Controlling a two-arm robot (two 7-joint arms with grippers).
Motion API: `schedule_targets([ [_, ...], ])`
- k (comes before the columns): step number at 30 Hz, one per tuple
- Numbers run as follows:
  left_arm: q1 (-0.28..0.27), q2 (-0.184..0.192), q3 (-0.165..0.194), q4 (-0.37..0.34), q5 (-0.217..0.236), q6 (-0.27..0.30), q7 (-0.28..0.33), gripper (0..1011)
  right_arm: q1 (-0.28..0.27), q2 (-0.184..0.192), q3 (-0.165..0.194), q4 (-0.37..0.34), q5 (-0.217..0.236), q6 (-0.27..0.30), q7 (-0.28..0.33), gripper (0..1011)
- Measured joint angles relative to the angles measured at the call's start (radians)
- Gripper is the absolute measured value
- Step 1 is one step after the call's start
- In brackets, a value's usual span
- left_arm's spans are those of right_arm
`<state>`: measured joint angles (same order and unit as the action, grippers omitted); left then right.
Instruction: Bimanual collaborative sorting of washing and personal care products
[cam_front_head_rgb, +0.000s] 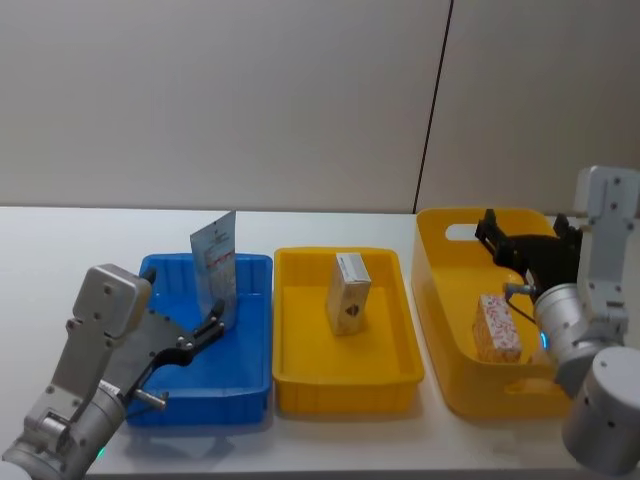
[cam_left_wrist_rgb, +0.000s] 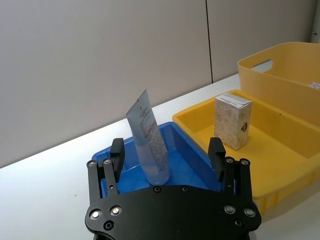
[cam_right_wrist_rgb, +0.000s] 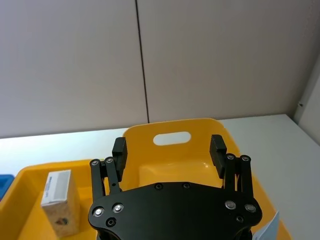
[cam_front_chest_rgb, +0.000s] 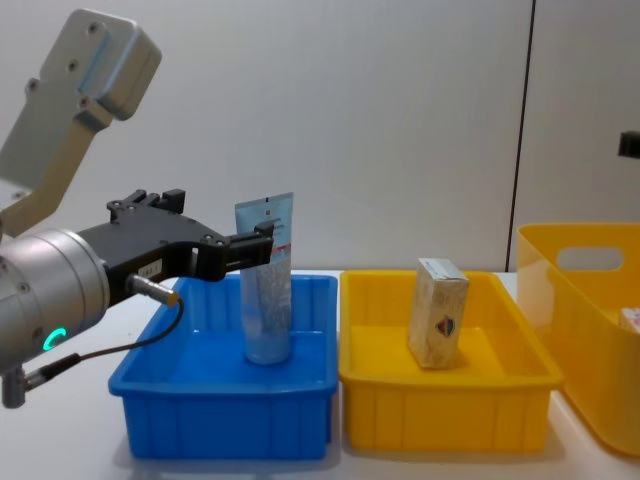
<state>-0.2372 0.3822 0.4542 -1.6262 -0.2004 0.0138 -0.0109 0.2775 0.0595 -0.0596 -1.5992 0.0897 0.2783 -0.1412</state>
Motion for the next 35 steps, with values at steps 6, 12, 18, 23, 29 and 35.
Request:
schedule_targets([
  [6,0.0,0.0,0.0,0.0,0.0,0.0,0.0,1001,-0.049,0.047,-0.028,-0.029,0.033,-0.041,0.035,1003],
  [12,0.0,0.0,0.0,0.0,0.0,0.0,0.0,1001,-0.114,0.109,-0.065,-0.066,0.077,-0.095,0.081,1003],
  [18,0.0,0.0,0.0,0.0,0.0,0.0,0.0,1001,-0.165,0.157,-0.095,-0.094,0.111,-0.137,0.117,1003],
  [23,0.0,0.0,0.0,0.0,0.0,0.0,0.0,1001,-0.214,0.204,-0.123,-0.123,0.145,-0.179,0.152,1003],
  [29,0.0,0.0,0.0,0.0,0.0,0.0,0.0,1001,-0.264,0.252,-0.151,-0.152,0.178,-0.221,0.188,1003],
  [35,0.0,0.0,0.0,0.0,0.0,0.0,0.0,1001,-0.288,0.274,-0.165,-0.165,0.196,-0.241,0.206,1003],
])
